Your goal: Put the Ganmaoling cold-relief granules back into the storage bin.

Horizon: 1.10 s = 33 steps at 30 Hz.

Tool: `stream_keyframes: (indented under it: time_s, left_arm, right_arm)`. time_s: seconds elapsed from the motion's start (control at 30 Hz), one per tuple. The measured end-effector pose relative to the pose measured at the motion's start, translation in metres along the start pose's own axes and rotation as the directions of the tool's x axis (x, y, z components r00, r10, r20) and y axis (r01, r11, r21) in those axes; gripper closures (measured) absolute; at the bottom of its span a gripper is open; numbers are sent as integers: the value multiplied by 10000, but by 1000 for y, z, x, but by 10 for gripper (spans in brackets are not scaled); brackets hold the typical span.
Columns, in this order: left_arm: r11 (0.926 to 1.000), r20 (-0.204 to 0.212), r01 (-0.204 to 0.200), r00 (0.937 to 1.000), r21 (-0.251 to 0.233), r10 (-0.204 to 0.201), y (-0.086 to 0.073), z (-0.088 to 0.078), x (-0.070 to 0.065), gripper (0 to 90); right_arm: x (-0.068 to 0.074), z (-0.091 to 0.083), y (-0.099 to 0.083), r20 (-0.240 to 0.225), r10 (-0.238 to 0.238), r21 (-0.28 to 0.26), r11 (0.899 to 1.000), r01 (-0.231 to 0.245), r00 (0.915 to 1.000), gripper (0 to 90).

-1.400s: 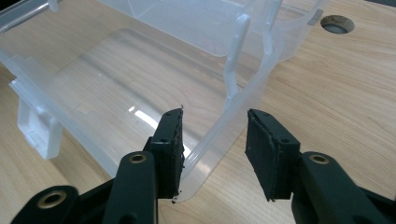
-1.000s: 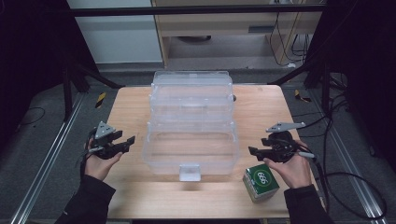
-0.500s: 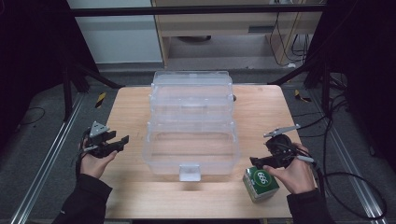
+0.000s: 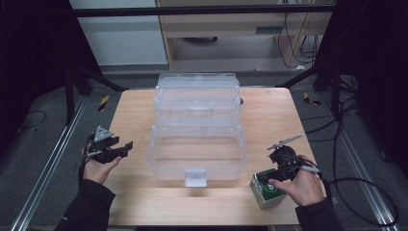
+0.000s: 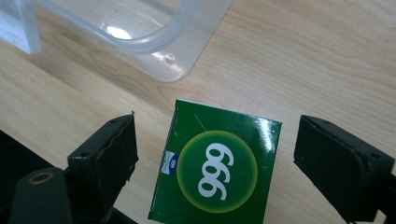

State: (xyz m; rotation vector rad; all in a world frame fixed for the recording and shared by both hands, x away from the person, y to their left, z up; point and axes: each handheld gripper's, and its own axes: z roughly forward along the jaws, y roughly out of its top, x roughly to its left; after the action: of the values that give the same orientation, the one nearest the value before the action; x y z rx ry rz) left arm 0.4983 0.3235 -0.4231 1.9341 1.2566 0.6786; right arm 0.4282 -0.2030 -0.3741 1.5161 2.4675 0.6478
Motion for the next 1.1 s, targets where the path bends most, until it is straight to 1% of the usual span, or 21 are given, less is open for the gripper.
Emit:
stream_keyframes:
  time_s: [0.17, 0.23, 0.47, 0.53, 0.6, 0.63, 0.67, 0.77, 0.8, 0.83, 0.87, 0.9, 1.1]
  left_arm:
    - [9999, 19, -45, 10000, 110, 44, -1, 2, 0, 380]
    - [9999, 31, -30, 10000, 109, 30, -2, 3, 0, 380]
    - [9998, 55, -82, 10000, 190, 81, -2, 4, 0, 378]
    - [9997, 82, -90, 9999, 214, 88, -2, 4, 0, 378]
    - [9997, 79, -107, 9999, 221, 105, -3, 4, -1, 378]
    - [9997, 80, -132, 9999, 225, 130, -2, 4, -1, 379]
    - [9997, 81, -131, 9999, 222, 129, -2, 4, -1, 378]
    - [9996, 116, -136, 9998, 253, 134, -3, 5, -1, 378]
    - [9996, 120, -138, 9998, 253, 135, -3, 5, -2, 379]
    - [9996, 124, -146, 9998, 254, 143, -3, 5, -2, 378]
    - [9996, 128, -154, 9998, 256, 151, -2, 5, -2, 378]
    - [9995, 140, -172, 9998, 267, 168, -2, 5, -2, 378]
    - [9994, 143, -183, 9997, 280, 179, -3, 5, -2, 378]
  right_arm:
    - [2, 7, -2, -77, -14, 432, 9991, 18, 10000, 105]
    - [2, 9, -3, -99, -27, 523, 9986, 33, 9999, 92]
    - [2, 17, -6, -49, -33, 1115, 9938, 38, 10000, 71]
    - [1, 20, -7, -62, -39, 1152, 9933, 46, 10000, 69]
    - [1, 22, -7, -36, 82, 1251, 9921, -77, 10000, 67]
    - [1, 23, -8, -11, 18, 1329, 9911, -17, 10000, 68]
    - [1, 23, -8, -28, 79, 1381, 9904, -74, 10000, 68]
    - [1, 26, -8, -52, 9, 1460, 9893, -2, 10000, 69]
    - [2, 28, -8, -54, 135, 1497, 9887, -125, 9999, 69]
    - [1, 28, -8, -82, 102, 1508, 9885, -89, 9999, 69]
    - [1, 30, -8, -6, 89, 1588, 9873, -87, 10000, 68]
    - [1, 30, -9, -18, 158, 1664, 9859, -153, 9999, 68]
    - [-2, 36, -10, 85, 228, 1917, 9812, -240, 9997, 67]
